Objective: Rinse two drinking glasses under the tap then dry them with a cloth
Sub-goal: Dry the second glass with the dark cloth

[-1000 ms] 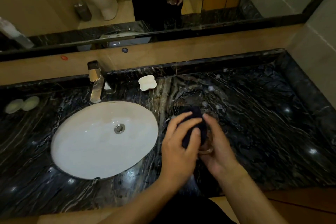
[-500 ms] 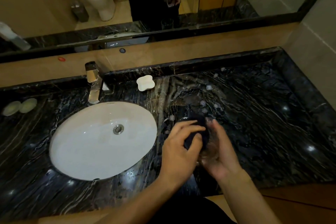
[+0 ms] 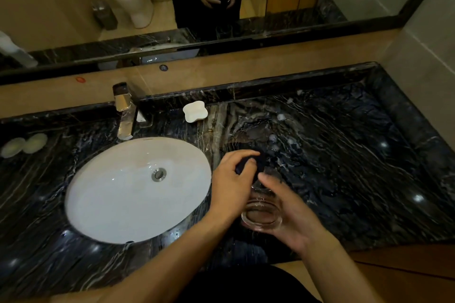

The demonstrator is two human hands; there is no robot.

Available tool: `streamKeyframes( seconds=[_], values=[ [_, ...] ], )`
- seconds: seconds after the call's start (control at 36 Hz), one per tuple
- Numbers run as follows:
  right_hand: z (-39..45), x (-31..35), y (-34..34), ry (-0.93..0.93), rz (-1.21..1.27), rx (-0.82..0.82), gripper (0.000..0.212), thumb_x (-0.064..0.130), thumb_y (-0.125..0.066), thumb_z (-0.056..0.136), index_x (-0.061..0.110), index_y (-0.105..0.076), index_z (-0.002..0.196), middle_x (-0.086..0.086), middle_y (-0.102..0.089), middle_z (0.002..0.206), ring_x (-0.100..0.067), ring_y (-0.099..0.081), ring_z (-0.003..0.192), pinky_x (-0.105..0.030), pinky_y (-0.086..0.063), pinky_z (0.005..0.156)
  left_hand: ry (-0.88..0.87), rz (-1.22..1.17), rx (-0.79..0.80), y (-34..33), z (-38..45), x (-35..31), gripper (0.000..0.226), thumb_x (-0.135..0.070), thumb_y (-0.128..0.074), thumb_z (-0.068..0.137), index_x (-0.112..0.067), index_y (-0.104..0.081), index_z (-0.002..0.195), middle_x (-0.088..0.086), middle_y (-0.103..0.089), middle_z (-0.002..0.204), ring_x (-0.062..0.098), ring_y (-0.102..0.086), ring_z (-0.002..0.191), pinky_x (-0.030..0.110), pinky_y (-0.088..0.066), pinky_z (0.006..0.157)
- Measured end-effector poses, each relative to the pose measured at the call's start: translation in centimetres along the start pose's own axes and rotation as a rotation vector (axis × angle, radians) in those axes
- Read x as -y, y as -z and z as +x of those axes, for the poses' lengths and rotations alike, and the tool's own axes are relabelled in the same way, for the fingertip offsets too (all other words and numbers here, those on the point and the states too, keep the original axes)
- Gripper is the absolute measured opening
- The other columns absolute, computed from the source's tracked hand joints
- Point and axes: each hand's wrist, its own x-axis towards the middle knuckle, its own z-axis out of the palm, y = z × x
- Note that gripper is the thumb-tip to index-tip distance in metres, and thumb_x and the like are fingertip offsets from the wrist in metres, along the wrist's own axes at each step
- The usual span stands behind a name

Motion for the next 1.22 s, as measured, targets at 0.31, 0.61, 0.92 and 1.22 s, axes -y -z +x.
streamKeyframes(
  seconds=[0.31, 0.61, 0.92, 1.22],
  values=[
    [0.3, 1.9, 0.7, -0.006, 0.212, -0.005, 0.044, 0.046, -0.062, 0.088, 0.009, -0.081, 0.074, -0.017, -0.076, 0.087, -0.031, -0.074, 0.077, -0.045, -0.052, 0.085, -0.15, -0.091, 0.03, 0.1, -4.8, -0.1, 0.026, -0.017, -0.062, 0.089, -0.035, -0.076, 0.102, -0.012, -0.069, 0.117, 0.0, -0.061, 0.116, 0.013, -0.043, 0.098],
    [-0.2, 0.8, -0.7, 0.021, 0.152, 0.101, 0.033, 0.038, -0.06, 0.091, 0.022, -0.083, 0.075, -0.01, -0.078, 0.091, -0.023, -0.074, 0.081, -0.04, -0.052, 0.083, 0.125, -0.228, -0.144, -0.1, -2.0, 0.4, 0.027, -0.015, -0.058, 0.098, -0.035, -0.074, 0.1, -0.012, -0.071, 0.109, 0.002, -0.065, 0.104, 0.024, -0.051, 0.093],
    [0.6, 0.7, 0.7, 0.072, 0.121, 0.072, 0.034, 0.045, -0.063, 0.084, 0.019, -0.078, 0.099, -0.016, -0.074, 0.11, -0.033, -0.071, 0.096, -0.047, -0.051, 0.091, -0.063, -0.032, -0.105, -0.6, -2.9, -0.1, 0.022, -0.028, -0.056, 0.089, -0.042, -0.07, 0.099, -0.015, -0.063, 0.118, -0.005, -0.055, 0.117, 0.014, -0.039, 0.102],
    [0.7, 2.0, 1.2, 0.123, 0.257, 0.06, 0.038, 0.041, -0.059, 0.091, 0.012, -0.072, 0.109, -0.016, -0.071, 0.111, -0.03, -0.07, 0.097, -0.041, -0.053, 0.088, -0.273, -0.022, -0.054, -0.8, -5.7, 0.7, 0.023, -0.025, -0.057, 0.092, -0.027, -0.073, 0.109, -0.012, -0.056, 0.131, 0.004, -0.052, 0.126, 0.013, -0.037, 0.104]
  ],
)
